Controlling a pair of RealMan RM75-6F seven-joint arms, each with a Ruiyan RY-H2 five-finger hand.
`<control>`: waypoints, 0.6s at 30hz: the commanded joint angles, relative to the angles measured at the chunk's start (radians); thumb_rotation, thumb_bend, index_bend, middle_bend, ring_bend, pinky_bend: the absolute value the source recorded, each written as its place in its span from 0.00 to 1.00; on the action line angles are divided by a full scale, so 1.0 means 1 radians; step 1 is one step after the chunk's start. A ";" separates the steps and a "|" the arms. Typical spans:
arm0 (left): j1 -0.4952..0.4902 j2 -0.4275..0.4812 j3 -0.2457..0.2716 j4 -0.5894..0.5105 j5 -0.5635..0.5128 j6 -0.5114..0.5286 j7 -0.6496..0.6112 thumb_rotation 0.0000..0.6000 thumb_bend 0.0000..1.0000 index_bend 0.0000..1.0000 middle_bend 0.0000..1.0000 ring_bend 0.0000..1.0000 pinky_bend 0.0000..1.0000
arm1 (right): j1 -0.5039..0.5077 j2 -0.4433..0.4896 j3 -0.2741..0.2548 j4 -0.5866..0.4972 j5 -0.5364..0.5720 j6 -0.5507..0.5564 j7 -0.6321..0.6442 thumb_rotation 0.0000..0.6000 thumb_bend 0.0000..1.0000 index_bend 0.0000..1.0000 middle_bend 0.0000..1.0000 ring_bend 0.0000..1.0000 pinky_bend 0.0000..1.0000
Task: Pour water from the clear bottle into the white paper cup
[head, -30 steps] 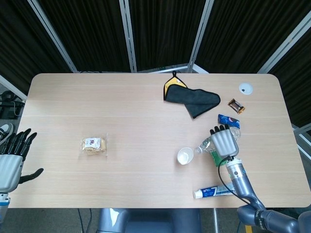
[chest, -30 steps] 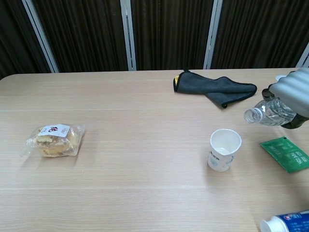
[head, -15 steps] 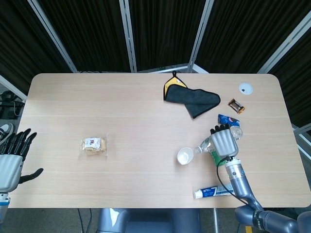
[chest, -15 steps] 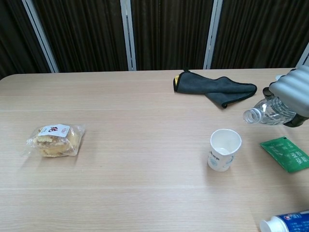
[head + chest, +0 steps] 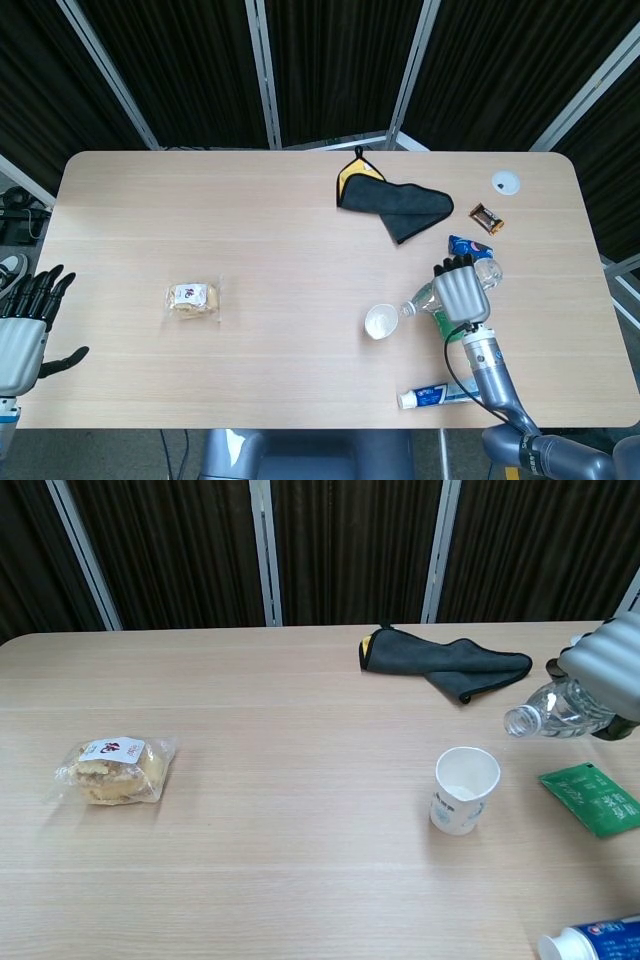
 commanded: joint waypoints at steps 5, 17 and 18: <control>0.000 0.000 0.000 -0.001 -0.001 -0.001 0.002 1.00 0.01 0.00 0.00 0.00 0.00 | 0.001 0.001 0.000 -0.015 0.004 0.005 -0.028 1.00 0.72 0.59 0.65 0.52 0.38; 0.000 0.002 0.000 -0.002 -0.002 -0.001 -0.001 1.00 0.02 0.00 0.00 0.00 0.00 | 0.001 -0.003 -0.005 -0.032 0.003 0.011 -0.050 1.00 0.72 0.59 0.65 0.52 0.38; 0.000 0.003 0.000 -0.002 -0.002 -0.001 -0.003 1.00 0.02 0.00 0.00 0.00 0.00 | 0.002 -0.003 -0.006 -0.031 0.001 0.013 -0.053 1.00 0.72 0.59 0.65 0.52 0.38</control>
